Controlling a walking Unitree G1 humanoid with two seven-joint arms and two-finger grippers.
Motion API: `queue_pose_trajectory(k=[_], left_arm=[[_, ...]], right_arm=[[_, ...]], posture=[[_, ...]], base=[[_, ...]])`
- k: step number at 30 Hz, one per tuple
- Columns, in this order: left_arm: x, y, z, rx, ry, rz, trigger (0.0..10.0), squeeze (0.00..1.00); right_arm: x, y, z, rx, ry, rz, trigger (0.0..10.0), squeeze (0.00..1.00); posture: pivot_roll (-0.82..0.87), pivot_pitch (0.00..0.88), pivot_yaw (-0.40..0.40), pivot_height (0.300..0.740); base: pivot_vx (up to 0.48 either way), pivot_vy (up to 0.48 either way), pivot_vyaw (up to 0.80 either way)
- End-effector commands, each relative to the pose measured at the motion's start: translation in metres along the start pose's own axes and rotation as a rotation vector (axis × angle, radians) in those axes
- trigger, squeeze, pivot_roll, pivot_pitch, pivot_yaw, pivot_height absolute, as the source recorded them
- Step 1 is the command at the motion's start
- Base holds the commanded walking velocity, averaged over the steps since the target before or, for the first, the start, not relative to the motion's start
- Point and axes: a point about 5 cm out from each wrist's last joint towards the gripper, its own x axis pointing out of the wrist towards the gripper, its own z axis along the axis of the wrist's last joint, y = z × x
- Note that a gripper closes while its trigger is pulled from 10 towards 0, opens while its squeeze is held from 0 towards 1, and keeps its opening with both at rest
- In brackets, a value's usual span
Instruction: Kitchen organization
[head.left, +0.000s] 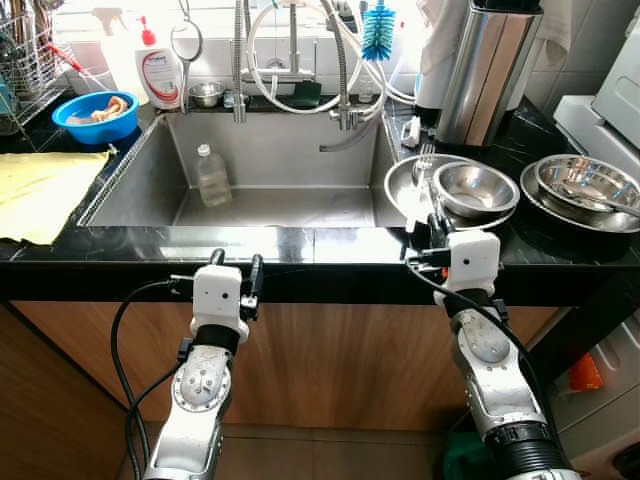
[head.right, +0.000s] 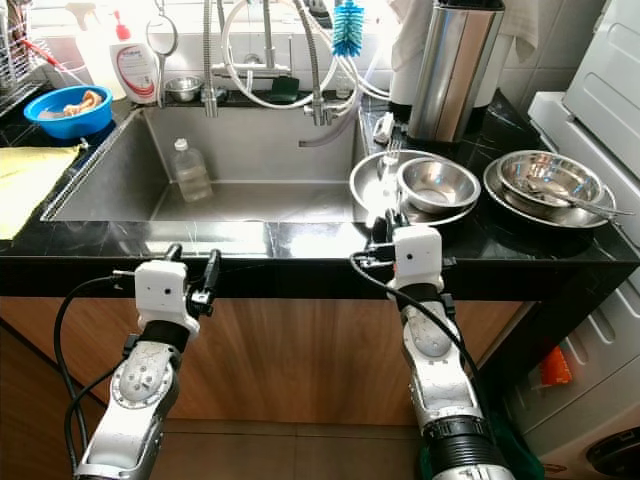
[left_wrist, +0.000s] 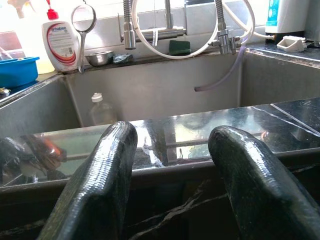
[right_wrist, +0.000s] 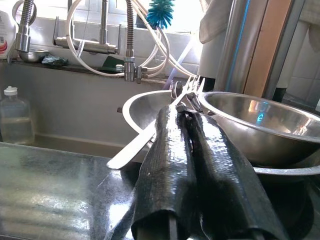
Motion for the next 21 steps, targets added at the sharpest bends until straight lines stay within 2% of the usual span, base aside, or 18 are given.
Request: queue_pose_trajectory(k=[1, 10, 21], left_arm=[[0.0, -0.002, -0.002, 0.006, 0.012, -0.006, 10.0, 0.0], [-0.001, -0.002, -0.002, 0.008, 0.014, -0.009, 10.0, 0.0], [0.0, -0.003, -0.003, 0.007, 0.018, -0.014, 10.0, 0.0]], right_arm=[[0.004, 0.002, 0.008, 0.014, -0.036, 0.009, 10.0, 0.0], [0.005, 0.002, 0.006, 0.014, -0.016, -0.005, 10.0, 0.0], [0.0, -0.001, -0.022, -0.074, 0.181, -0.01, 10.0, 0.0]], posture=[[-0.06, 0.0, 0.01, 0.74], [-0.06, 0.0, 0.009, 0.74], [-0.06, 0.0, 0.011, 0.74]], base=[[0.0, 0.0, 0.0], [0.0, 0.0, 0.0], [0.0, 0.0, 0.0]])
